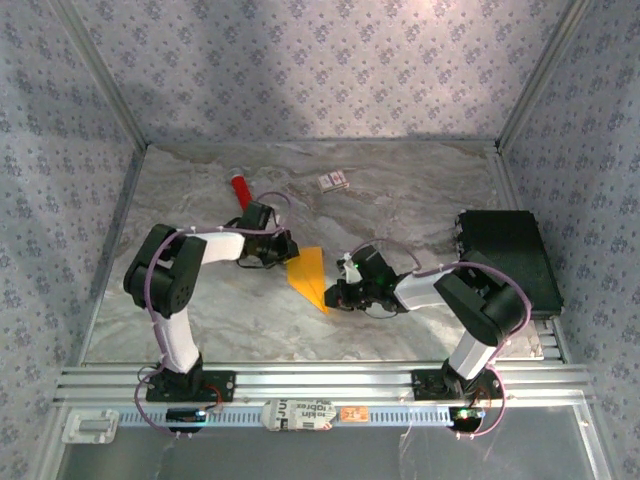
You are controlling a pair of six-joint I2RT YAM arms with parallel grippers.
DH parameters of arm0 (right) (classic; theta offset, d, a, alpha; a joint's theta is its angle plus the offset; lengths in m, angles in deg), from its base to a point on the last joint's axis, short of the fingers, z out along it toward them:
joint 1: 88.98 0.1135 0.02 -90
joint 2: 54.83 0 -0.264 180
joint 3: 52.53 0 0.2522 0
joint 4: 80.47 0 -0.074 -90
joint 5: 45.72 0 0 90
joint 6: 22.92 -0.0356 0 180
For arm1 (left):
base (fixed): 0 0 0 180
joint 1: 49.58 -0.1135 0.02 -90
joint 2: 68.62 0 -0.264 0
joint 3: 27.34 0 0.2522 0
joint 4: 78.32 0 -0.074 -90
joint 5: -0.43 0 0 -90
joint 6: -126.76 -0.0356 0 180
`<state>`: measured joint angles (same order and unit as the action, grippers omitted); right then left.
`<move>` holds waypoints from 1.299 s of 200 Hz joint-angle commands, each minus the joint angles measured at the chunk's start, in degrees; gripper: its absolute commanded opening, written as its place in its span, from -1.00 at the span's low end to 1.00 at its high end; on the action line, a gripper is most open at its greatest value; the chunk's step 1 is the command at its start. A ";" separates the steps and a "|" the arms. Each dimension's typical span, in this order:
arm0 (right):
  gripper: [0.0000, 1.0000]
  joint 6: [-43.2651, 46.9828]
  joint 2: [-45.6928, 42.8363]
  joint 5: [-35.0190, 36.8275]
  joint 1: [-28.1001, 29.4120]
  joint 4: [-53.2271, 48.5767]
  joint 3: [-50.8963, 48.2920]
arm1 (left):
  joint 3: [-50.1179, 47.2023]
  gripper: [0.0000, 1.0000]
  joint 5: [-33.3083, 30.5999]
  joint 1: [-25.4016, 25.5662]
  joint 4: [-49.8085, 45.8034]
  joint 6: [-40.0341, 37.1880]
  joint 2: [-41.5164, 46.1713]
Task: Fold a paper plane with a square sheet of paper (pick it up from the middle)
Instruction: Fourth fold the wing at the center of the table.
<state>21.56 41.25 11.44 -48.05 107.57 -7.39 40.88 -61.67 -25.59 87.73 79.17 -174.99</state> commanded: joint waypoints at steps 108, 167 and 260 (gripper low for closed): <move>-0.94 0.73 -5.58 4.51 -1.16 -20.36 11.70 | -1.99 -0.93 -4.17 1.06 -1.58 0.45 0.06; -0.90 -0.11 10.27 5.60 0.73 -22.87 27.54 | -2.08 -0.93 -4.14 1.19 -1.50 0.66 0.55; -0.99 0.21 12.56 3.05 1.08 -18.88 17.12 | 0.00 -0.94 -4.26 -0.22 -2.25 -0.61 -0.23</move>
<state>22.30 53.95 15.33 -47.53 93.12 15.25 40.35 -64.05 -25.09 89.22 79.63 -174.74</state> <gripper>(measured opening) 0.052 0.039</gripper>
